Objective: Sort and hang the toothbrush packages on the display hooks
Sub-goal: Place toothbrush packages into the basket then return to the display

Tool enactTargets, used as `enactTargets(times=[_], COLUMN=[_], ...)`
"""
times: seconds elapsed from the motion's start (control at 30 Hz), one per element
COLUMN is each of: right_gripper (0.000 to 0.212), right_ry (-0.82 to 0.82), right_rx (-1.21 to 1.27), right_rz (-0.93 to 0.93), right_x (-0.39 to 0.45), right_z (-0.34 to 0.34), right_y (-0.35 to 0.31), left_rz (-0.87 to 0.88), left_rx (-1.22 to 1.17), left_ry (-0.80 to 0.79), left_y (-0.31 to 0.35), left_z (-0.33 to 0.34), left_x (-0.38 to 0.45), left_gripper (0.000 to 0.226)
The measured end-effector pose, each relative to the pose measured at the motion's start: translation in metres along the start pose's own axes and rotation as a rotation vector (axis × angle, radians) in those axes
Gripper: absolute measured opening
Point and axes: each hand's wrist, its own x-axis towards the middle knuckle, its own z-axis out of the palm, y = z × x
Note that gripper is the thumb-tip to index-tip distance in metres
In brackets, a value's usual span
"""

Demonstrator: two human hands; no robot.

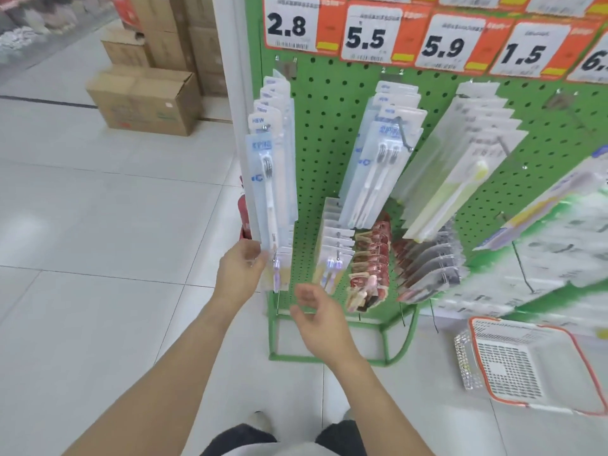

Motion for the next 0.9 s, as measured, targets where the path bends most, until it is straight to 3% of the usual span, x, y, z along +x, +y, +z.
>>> enactTargets(times=[0.3, 0.5, 0.63, 0.73, 0.9], right_gripper=[0.013, 0.014, 0.026, 0.016, 0.037], right_ry=[-0.012, -0.067, -0.213, -0.386, -0.494], right_rx=[-0.002, 0.017, 0.027, 0.147, 0.292], right_rz=[0.020, 0.024, 0.083, 0.154, 0.173], right_x=[-0.004, -0.003, -0.006, -0.011, -0.020], right_z=[-0.017, -0.012, -0.005, -0.004, -0.005], right_y=[0.009, 0.010, 0.011, 0.007, 0.011], left_rz=[-0.039, -0.137, -0.213, -0.298, -0.337], left_rx=[-0.051, -0.176, -0.368, -0.531, -0.574], left_ry=[-0.025, 0.034, 0.096, 0.124, 0.064], left_y=[0.001, -0.004, -0.003, -0.005, 0.000], left_z=[-0.010, -0.022, -0.026, -0.031, -0.035], left_x=[-0.016, -0.052, -0.080, -0.094, -0.113], left_gripper=[0.012, 0.011, 0.016, 0.025, 0.030])
